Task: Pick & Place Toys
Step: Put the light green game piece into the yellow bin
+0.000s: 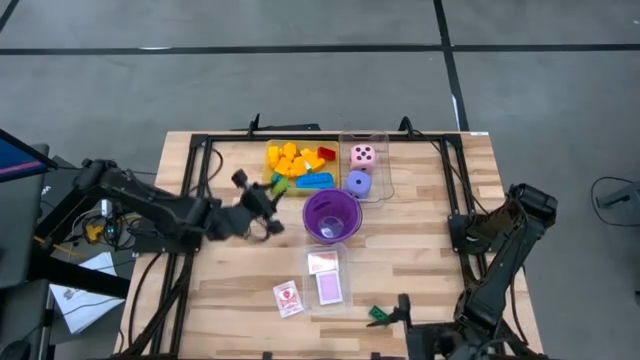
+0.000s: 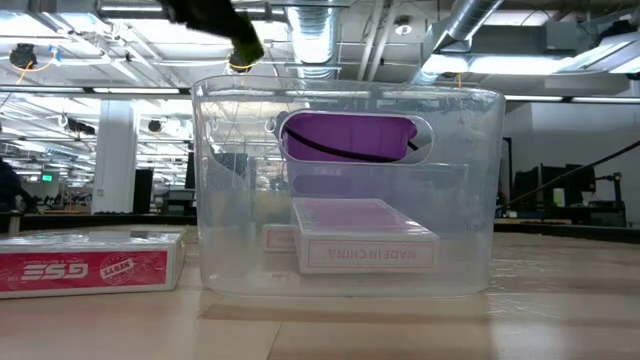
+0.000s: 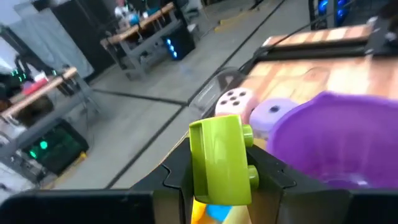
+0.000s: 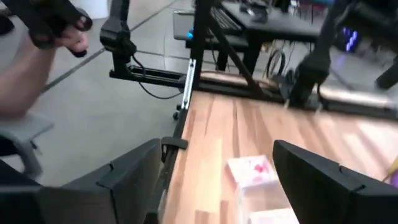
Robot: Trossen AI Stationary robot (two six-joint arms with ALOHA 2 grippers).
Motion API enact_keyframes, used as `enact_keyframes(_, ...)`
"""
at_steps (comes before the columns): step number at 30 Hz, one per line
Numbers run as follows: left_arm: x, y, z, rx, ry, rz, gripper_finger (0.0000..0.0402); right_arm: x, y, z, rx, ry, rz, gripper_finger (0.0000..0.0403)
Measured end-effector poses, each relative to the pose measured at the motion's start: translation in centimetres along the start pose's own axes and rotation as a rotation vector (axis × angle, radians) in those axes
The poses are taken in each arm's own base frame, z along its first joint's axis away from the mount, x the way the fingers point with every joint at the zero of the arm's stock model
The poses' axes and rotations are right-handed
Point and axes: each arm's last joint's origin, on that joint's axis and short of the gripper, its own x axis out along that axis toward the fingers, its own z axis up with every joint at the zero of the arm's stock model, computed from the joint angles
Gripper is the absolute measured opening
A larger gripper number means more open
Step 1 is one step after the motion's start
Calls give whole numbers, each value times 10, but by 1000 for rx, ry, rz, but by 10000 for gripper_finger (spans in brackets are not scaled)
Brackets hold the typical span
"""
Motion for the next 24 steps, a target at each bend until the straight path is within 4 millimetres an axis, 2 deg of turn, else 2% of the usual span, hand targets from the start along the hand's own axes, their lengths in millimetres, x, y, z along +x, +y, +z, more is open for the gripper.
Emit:
enact_keyframes(7, 41, 50, -30, -118, 32, -80, 91, -2, 3, -3, 160, 12, 4, 302)
enact_keyframes(14, 76, 90, -69, -271, -50, -183, 91, 7, 12, -20, 210, 23, -58, 302)
enact_keyframes(19, 97, 109, -91, -355, -68, -244, 91, 10, 10, -20, 279, 18, -76, 302)
enact_keyframes(24, 122, 116, -109, -400, -48, -275, 91, 14, 10, -23, 301, 2, -123, 302)
